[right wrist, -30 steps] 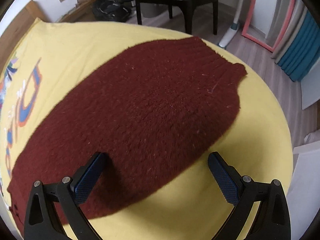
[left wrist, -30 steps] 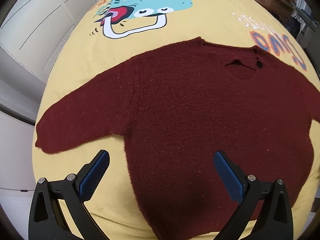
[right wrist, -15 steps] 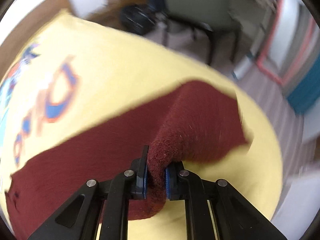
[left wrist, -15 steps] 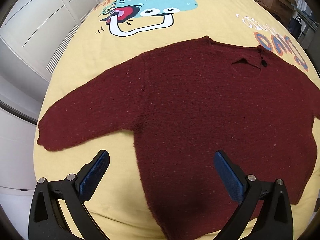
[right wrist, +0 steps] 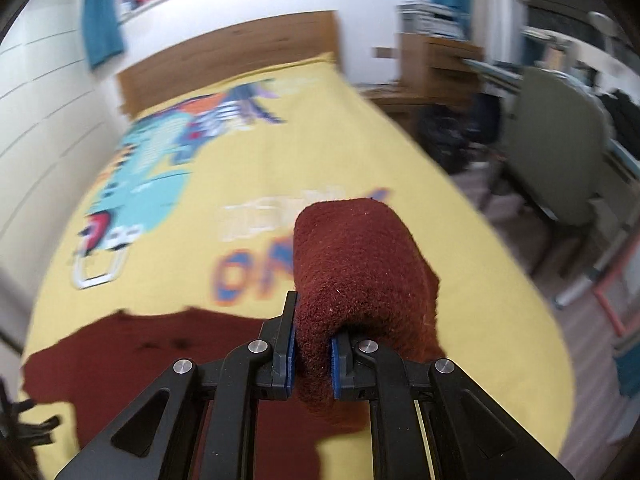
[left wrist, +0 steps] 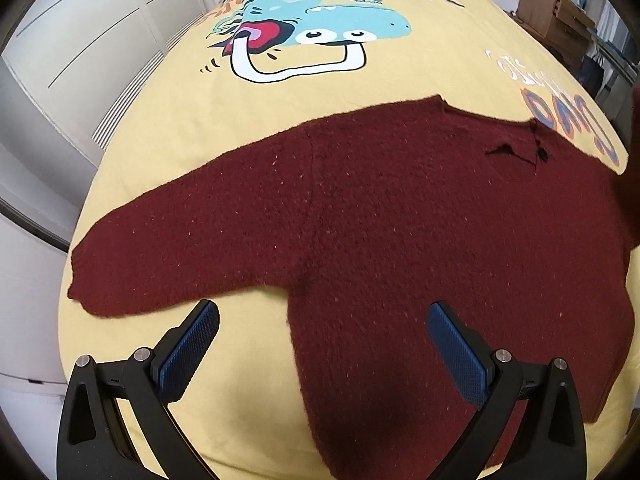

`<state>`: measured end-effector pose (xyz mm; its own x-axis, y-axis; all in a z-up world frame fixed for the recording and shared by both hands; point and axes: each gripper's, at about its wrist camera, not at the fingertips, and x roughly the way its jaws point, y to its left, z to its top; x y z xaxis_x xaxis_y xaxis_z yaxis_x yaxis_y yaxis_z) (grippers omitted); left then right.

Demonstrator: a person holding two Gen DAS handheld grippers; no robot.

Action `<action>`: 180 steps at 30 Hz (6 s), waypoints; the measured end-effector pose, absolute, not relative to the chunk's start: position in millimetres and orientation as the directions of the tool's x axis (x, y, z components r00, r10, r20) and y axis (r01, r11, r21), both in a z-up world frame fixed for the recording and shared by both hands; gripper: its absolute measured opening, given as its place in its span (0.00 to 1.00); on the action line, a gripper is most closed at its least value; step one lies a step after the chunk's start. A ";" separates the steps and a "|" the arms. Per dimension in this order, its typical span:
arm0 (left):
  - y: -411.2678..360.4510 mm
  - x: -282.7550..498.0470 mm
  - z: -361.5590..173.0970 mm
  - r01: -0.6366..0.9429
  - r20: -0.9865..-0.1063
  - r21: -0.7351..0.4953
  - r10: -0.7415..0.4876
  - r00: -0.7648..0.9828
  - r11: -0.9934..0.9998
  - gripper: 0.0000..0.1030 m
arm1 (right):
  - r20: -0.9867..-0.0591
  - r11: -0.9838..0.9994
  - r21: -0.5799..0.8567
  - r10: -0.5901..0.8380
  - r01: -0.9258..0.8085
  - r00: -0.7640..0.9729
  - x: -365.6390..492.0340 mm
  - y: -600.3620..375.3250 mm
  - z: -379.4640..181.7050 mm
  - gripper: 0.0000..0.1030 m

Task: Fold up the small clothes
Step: 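Fold the held sleeve across the sweater body and release with the right gripper, then grasp the other sleeve cuff with the left gripper, then fold the held sleeve across the body and release with the left gripper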

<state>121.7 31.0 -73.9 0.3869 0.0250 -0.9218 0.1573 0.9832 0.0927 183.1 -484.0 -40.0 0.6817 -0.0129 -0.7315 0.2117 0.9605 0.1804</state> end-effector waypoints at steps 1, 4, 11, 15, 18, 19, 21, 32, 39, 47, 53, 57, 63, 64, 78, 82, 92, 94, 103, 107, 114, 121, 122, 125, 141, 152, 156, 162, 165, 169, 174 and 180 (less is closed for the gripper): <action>32.2 123.4 -74.0 0.155 -0.921 0.088 0.021 0.388 0.984 0.99 | -0.734 0.963 0.189 0.009 0.191 0.679 188.6 -470.1 -41.2 0.12; 35.3 127.2 -74.9 0.156 -0.921 0.078 0.012 0.390 0.985 0.99 | -0.752 0.975 0.190 0.068 0.116 0.656 205.9 -416.6 -51.4 0.12; 50.6 129.4 -79.6 0.119 -0.920 0.082 0.030 0.390 0.989 0.99 | -0.856 0.978 0.207 0.177 0.008 0.486 216.3 -336.2 -125.4 0.12; 54.8 126.4 -84.9 0.120 -0.927 0.085 0.034 0.374 0.989 0.99 | -0.902 0.977 0.214 0.198 -0.003 0.384 202.2 -312.0 -174.2 0.13; 55.5 122.5 -87.2 0.127 -0.928 0.090 0.037 0.370 0.988 0.99 | -0.924 0.980 0.200 0.189 -0.001 0.331 195.4 -304.1 -199.6 0.14; 55.2 121.2 -87.7 0.131 -0.929 0.087 0.033 0.368 0.988 0.99 | -0.928 0.980 0.199 0.188 0.000 0.320 193.7 -302.3 -204.6 0.15; 54.6 120.5 -88.6 0.133 -0.930 0.087 0.033 0.366 0.987 0.99 | -0.944 0.984 0.180 0.172 0.004 0.281 193.3 -297.9 -216.9 0.21; 49.7 122.7 -79.7 0.134 -0.921 0.085 0.027 0.388 0.987 0.99 | -0.970 0.997 0.080 0.073 0.020 0.233 181.0 -313.0 -216.3 0.78; 11.1 121.5 -81.7 0.243 -0.924 0.107 0.007 0.382 0.964 0.99 | -0.970 0.995 0.090 0.076 0.050 0.232 147.3 -345.6 -208.1 0.79; -109.7 132.5 -62.2 0.533 -0.908 0.092 -0.148 0.391 0.841 0.99 | -0.972 0.986 0.050 0.012 0.156 0.234 106.5 -386.4 -209.0 0.79; -203.4 132.1 -66.1 0.695 -0.918 0.105 -0.199 0.342 0.712 0.99 | -0.969 0.970 0.094 0.036 0.226 0.245 91.3 -409.9 -215.5 0.79; -245.9 124.7 -83.8 0.775 -0.928 0.163 -0.171 0.330 0.611 0.99 | -0.968 0.961 0.105 0.039 0.256 0.249 85.6 -424.1 -216.5 0.79; -284.3 116.5 -127.3 0.835 -0.951 0.212 -0.090 0.296 0.509 0.98 | -0.967 0.947 0.128 0.054 0.294 0.249 76.5 -445.4 -220.6 0.79; -288.2 117.0 -134.4 0.836 -0.951 0.226 -0.071 0.300 0.500 0.98 | -0.967 0.945 0.131 0.055 0.300 0.248 75.5 -448.0 -221.4 0.79; -213.8 181.5 -146.9 0.679 -0.982 -0.009 -0.135 0.134 0.734 0.15 | -0.972 0.933 0.127 0.048 0.337 0.232 60.3 -471.0 -226.0 0.79; -172.9 183.9 -129.1 0.615 -0.966 -0.053 -0.197 0.169 0.787 0.15 | -0.969 0.935 0.141 0.063 0.325 0.238 61.9 -467.6 -226.2 0.79; -108.7 170.6 -165.2 0.452 -0.959 -0.154 -0.243 0.147 0.879 0.19 | -0.964 0.935 0.166 0.087 0.313 0.252 69.0 -457.1 -225.2 0.79; -99.0 169.1 -178.8 0.422 -0.962 -0.176 -0.246 0.117 0.890 0.24 | -0.963 0.936 0.166 0.087 0.311 0.254 70.4 -456.0 -226.0 0.79; -54.0 185.7 -205.6 0.337 -0.976 -0.159 -0.199 0.086 0.928 0.64 | -0.968 0.939 0.151 0.076 0.308 0.241 72.1 -451.2 -226.4 0.79; -23.3 196.5 -210.7 0.291 -0.976 -0.186 -0.210 0.053 0.938 0.83 | -0.969 0.941 0.147 0.075 0.304 0.236 78.5 -445.8 -228.5 0.79; 45.8 245.0 -203.2 0.172 -0.974 -0.179 -0.199 0.108 0.969 0.92 | -0.967 0.945 0.141 0.069 0.294 0.245 86.5 -439.1 -226.4 0.79; 37.3 278.4 -215.5 0.188 -0.966 -0.226 -0.244 0.081 0.956 0.92 | -0.969 0.950 0.139 0.072 0.281 0.234 88.9 -433.5 -229.6 0.79; 31.4 280.9 -222.5 0.188 -0.965 -0.238 -0.255 0.069 0.953 0.92 | -0.970 0.950 0.137 0.071 0.280 0.232 89.4 -432.9 -229.9 0.79; 9.9 266.1 -233.4 0.196 -0.967 -0.238 -0.252 0.050 0.951 0.91 | -0.971 0.951 0.132 0.067 0.281 0.230 89.6 -433.1 -230.1 0.79; -51.3 270.8 -236.6 0.345 -0.959 -0.224 -0.268 0.087 0.912 0.09 | -0.974 0.942 0.132 0.066 0.310 0.216 87.5 -444.9 -239.3 0.79; -0.3 303.4 -181.1 0.299 -0.952 -0.150 -0.219 0.215 0.942 0.09 | -0.967 0.940 0.135 0.055 0.314 0.250 95.1 -452.4 -226.0 0.79; 12.7 309.6 -203.1 0.274 -0.964 -0.133 -0.189 0.188 0.952 0.09 | -0.963 0.937 0.136 0.049 0.321 0.267 109.9 -459.2 -222.7 0.79; 24.2 304.7 -224.5 0.251 -0.967 -0.146 -0.192 0.169 0.957 0.10 | -0.957 0.927 0.163 0.067 0.337 0.281 160.8 -472.2 -222.2 0.79; 24.7 302.9 -224.5 0.251 -0.965 -0.148 -0.195 0.173 0.957 0.10 | -0.953 0.917 0.214 0.120 0.338 0.277 186.9 -475.9 -232.8 0.79; 27.4 298.0 -221.5 0.265 -0.966 -0.133 -0.184 0.180 0.955 0.10 | -0.949 0.894 0.287 0.218 0.344 0.226 207.9 -474.1 -256.0 0.73; 9.6 295.6 -224.3 0.296 -0.965 -0.099 -0.164 0.205 0.950 0.10 | -0.951 0.913 0.267 0.198 0.309 0.238 210.2 -466.1 -255.8 0.17; -3.8 290.0 -234.9 0.310 -0.964 -0.097 -0.167 0.208 0.946 0.10 | -0.949 0.923 0.220 0.127 0.316 0.289 196.2 -475.9 -239.2 0.14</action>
